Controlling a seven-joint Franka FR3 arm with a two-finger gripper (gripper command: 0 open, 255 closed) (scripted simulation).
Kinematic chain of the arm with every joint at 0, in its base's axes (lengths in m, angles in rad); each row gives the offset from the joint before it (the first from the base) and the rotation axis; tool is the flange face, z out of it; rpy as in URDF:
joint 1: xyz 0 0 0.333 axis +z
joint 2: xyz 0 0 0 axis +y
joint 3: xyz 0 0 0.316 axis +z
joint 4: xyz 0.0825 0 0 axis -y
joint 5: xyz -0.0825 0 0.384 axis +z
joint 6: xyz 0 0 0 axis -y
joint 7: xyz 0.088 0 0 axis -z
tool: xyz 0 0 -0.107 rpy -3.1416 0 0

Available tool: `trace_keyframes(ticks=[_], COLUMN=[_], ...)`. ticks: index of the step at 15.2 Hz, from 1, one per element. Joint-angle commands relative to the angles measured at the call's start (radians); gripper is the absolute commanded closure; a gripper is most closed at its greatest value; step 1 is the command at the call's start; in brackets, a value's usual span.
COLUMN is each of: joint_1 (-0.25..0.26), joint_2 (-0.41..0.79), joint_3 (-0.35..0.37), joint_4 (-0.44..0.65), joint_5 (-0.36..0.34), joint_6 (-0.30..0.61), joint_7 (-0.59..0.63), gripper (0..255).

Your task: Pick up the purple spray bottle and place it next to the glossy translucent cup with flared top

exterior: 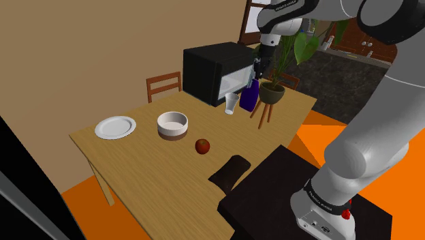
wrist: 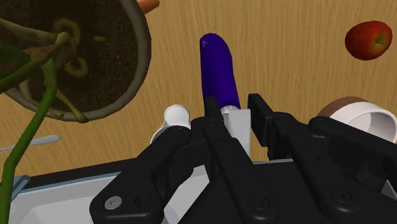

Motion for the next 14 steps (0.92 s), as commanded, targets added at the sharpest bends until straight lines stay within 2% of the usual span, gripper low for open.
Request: trace_keyframes(ticks=[1, 14], joint_1=[-0.001, -0.003], joint_2=[0.004, 0.068], joint_3=[-0.001, 0.002], joint_4=[-0.022, -0.121], joint_5=[0.000, 0.013], joint_6=[0.024, 0.186], joint_7=[0.000, -0.009], gripper=[255, 255])
